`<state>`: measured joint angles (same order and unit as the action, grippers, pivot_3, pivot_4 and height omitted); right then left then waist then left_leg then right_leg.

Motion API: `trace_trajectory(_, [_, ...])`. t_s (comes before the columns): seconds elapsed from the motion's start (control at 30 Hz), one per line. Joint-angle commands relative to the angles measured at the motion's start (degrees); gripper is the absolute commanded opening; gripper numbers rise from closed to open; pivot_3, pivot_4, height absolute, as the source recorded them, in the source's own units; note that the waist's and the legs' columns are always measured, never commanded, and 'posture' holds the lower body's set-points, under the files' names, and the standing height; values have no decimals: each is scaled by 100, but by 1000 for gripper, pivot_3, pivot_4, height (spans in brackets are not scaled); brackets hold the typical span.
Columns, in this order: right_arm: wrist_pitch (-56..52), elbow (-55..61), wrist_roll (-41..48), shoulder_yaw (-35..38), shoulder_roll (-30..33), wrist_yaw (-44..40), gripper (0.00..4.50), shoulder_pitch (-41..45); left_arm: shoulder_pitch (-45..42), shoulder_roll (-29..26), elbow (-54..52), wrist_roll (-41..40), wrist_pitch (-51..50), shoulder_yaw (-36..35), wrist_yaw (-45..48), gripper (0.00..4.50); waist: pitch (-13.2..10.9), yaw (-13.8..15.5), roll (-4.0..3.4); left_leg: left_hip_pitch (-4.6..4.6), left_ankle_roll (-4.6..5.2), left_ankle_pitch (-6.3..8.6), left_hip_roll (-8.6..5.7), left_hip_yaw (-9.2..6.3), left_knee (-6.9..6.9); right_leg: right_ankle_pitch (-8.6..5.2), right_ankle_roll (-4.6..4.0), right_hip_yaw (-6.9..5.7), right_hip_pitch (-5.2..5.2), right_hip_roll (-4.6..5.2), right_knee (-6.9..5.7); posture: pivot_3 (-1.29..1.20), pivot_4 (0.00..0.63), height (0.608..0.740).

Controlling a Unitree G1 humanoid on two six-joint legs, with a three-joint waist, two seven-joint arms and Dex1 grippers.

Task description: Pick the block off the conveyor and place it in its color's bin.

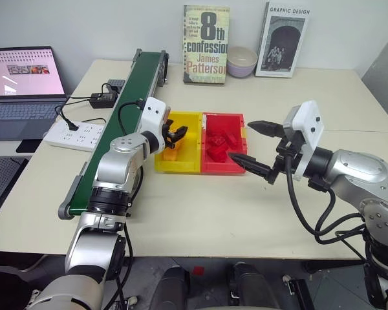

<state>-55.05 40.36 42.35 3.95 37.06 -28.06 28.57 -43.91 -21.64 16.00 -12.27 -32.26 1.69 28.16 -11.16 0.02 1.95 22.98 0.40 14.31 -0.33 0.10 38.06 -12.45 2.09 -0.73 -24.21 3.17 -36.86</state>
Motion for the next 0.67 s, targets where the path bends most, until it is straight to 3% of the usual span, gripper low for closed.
trace_trajectory(0.03, [4, 127, 138, 203, 88, 18, 4500, -6, -122, 15, -286, -7, 55, -115, -15, 3834, 0, 1, 0, 0, 0, 0, 0, -1, 1, 0, 0, 0, 0, 0, 0, 0, 150, 740])
trace_trajectory(0.13, [58, 39, 119, 183, 123, -32, 4500, -1, -98, -19, -398, -34, -26, -163, -12, 4464, 0, -1, 0, 0, 0, 0, 2, -3, 0, 0, 1, 0, -1, -1, -2, 0, 150, 740])
trace_trajectory(0.37, [451, -473, -103, 200, 223, -323, 4500, 123, 442, -976, -1664, -210, -750, -679, 172, 4464, 0, -47, 0, -3, 0, 0, 9, -1, -3, 0, 0, 2, -5, -6, -5, 0, 150, 740])
trace_trajectory(0.67, [982, -1110, -444, 183, 270, -641, 4500, 67, 1480, -1655, -3123, -1071, -1571, -1373, 678, 4464, 0, 9, 0, -3, -1, 0, 2, -4, -1, -1, 0, 5, 1, 0, 0, 0, 150, 740])
